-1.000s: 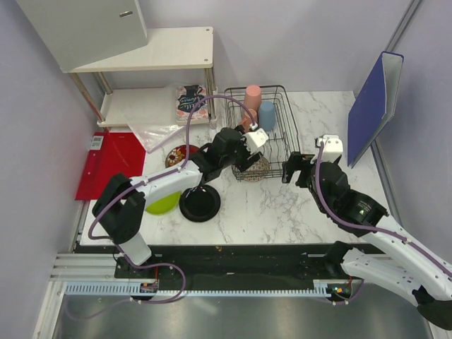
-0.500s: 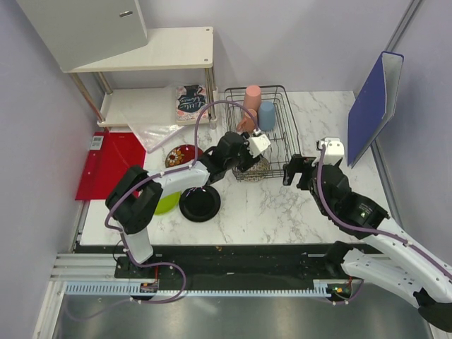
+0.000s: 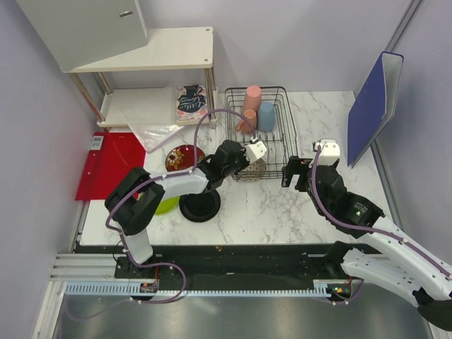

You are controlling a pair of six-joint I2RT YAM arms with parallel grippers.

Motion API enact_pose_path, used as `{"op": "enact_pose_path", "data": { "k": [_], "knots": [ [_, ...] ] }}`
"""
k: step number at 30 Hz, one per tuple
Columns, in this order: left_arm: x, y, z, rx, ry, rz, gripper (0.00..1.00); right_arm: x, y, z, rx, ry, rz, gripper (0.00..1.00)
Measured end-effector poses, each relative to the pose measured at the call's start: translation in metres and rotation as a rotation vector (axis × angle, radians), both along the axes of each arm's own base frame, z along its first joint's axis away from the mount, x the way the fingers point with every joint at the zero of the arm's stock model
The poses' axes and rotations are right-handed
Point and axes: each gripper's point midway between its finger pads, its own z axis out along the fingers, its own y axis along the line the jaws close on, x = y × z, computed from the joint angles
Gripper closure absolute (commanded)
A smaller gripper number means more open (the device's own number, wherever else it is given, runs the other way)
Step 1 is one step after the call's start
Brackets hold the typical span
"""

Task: Unload the mixed dishes from the dish rack
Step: Pick up the bowl from the dish rack.

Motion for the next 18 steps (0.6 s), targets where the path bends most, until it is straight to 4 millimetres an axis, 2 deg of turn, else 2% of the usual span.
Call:
{"op": "enact_pose_path", "data": {
  "k": [4, 12, 18],
  "knots": [
    [0.001, 0.01, 0.0, 0.035, -0.02, 0.016, 0.98, 0.0, 0.0, -0.001, 0.001, 0.003, -0.001, 0.04],
    [-0.006, 0.017, 0.01, 0.043, -0.025, 0.016, 0.98, 0.0, 0.001, -0.002, 0.01, 0.005, -0.005, 0.04],
    [-0.017, 0.022, 0.024, 0.03, -0.034, 0.006, 0.98, 0.0, 0.001, -0.014, -0.003, 0.03, -0.009, 0.04]
  ]
}}
